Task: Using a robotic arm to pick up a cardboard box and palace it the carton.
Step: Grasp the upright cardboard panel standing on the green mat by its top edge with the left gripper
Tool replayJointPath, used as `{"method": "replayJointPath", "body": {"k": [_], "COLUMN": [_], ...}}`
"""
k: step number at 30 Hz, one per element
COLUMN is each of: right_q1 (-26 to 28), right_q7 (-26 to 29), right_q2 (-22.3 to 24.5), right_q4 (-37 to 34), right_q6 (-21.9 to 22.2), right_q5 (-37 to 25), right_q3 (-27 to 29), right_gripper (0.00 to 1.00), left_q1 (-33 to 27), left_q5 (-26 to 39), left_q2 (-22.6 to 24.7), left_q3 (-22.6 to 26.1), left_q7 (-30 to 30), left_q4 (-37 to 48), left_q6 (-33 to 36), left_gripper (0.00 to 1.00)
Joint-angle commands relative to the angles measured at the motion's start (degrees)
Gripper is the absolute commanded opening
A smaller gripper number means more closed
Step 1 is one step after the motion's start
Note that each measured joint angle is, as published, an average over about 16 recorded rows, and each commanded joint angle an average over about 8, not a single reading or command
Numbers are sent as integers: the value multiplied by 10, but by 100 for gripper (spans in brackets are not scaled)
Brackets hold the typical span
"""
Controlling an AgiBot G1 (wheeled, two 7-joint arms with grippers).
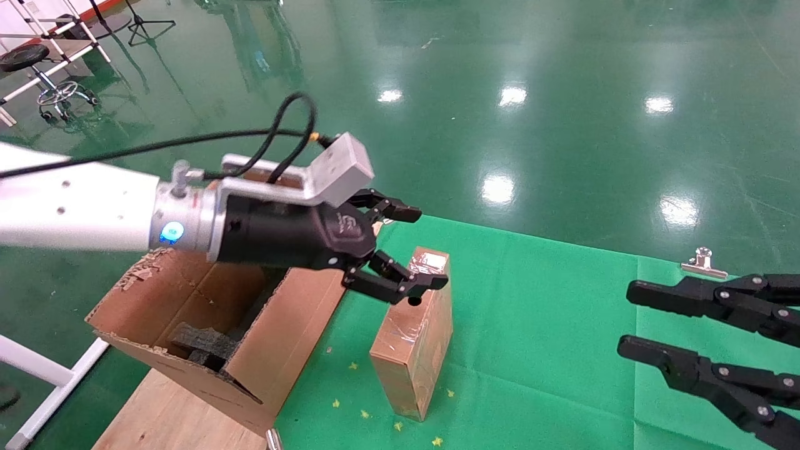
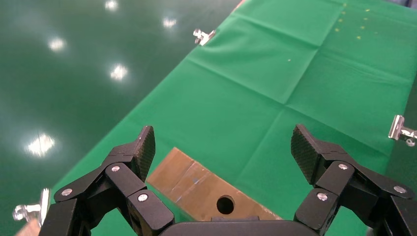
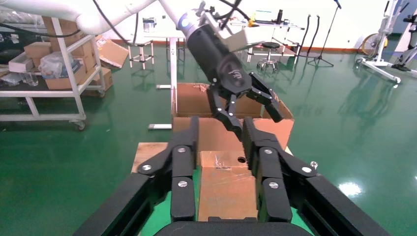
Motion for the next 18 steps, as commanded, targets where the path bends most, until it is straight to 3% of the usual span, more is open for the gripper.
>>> {"method": "replayJointPath", "body": {"k": [1,11,18], "right_q1": [0,0,0], "right_q7": [0,0,0], "right_q2": [0,0,0], "right_q4": [0,0,0], "right_q6": [0,0,0], "right_q5": [0,0,0], "right_q3": [0,0,0], "right_gripper": [0,0,0], "left_q1": [-29,-144,-193], "left_q5": [27,173,235], "left_q2": [11,82,134], "left_q3": [15,105,166], "left_q7": [-48,-254,-406], "left_q4": [0,0,1], "left_q6": [7,98,125], "left_gripper": [100,100,100]}}
